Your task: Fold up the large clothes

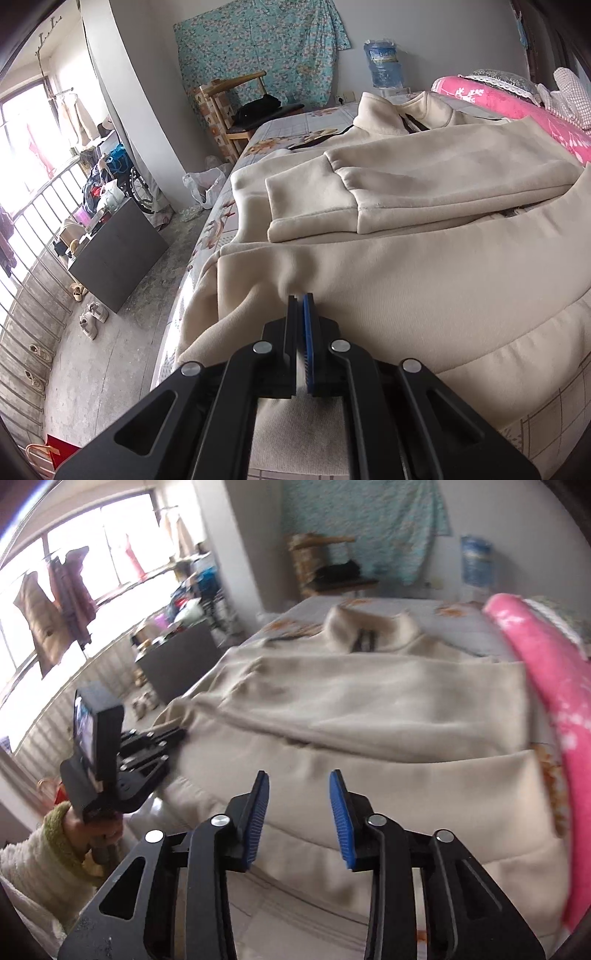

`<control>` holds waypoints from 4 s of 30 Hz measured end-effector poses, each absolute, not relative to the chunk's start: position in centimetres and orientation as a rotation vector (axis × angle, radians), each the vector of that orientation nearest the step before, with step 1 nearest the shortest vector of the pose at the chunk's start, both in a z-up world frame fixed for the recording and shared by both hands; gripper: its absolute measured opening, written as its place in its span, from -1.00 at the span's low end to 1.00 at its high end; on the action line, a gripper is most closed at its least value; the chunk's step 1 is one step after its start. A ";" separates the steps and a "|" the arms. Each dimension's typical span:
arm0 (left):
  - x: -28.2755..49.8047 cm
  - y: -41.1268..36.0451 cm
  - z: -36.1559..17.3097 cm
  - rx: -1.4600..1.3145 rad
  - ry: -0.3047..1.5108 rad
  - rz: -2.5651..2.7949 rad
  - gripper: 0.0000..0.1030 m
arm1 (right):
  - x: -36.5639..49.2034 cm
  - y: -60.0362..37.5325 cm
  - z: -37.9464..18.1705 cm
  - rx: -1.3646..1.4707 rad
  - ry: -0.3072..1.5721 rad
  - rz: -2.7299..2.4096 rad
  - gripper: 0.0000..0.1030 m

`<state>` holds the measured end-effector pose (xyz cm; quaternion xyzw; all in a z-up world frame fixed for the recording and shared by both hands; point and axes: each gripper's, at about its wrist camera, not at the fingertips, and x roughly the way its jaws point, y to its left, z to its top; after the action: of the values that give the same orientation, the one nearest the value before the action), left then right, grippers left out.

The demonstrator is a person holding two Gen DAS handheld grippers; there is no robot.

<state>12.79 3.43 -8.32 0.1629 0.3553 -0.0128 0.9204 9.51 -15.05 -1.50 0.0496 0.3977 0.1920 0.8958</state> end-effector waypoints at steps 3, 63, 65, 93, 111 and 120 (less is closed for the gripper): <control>13.0 4.4 -8.1 0.274 0.741 -0.056 -0.89 | 11.7 -11.0 -3.7 0.053 0.892 0.466 -0.70; 12.0 0.5 -7.4 0.017 0.878 -0.347 -0.61 | 15.0 -11.3 -5.8 0.166 0.971 0.466 -0.99; 12.4 0.8 -7.4 -0.013 0.896 -0.346 -0.61 | 15.1 -12.7 -5.0 0.151 0.946 0.353 -0.88; 12.7 0.8 -7.1 -0.012 0.931 -0.324 -0.60 | 10.6 -26.8 -4.3 0.238 0.964 -0.058 -0.20; 12.4 -3.2 -7.1 0.167 0.964 -0.196 0.28 | 7.2 -19.2 -3.6 0.116 0.968 0.165 0.40; 12.8 -2.7 -7.3 0.150 0.984 -0.171 0.48 | 7.2 -18.0 -3.4 0.048 0.962 0.148 0.42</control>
<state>12.78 -2.68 -7.28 0.0717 0.4714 -0.0819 0.8752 7.24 -18.03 -3.44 0.0232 0.4623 0.0712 0.8835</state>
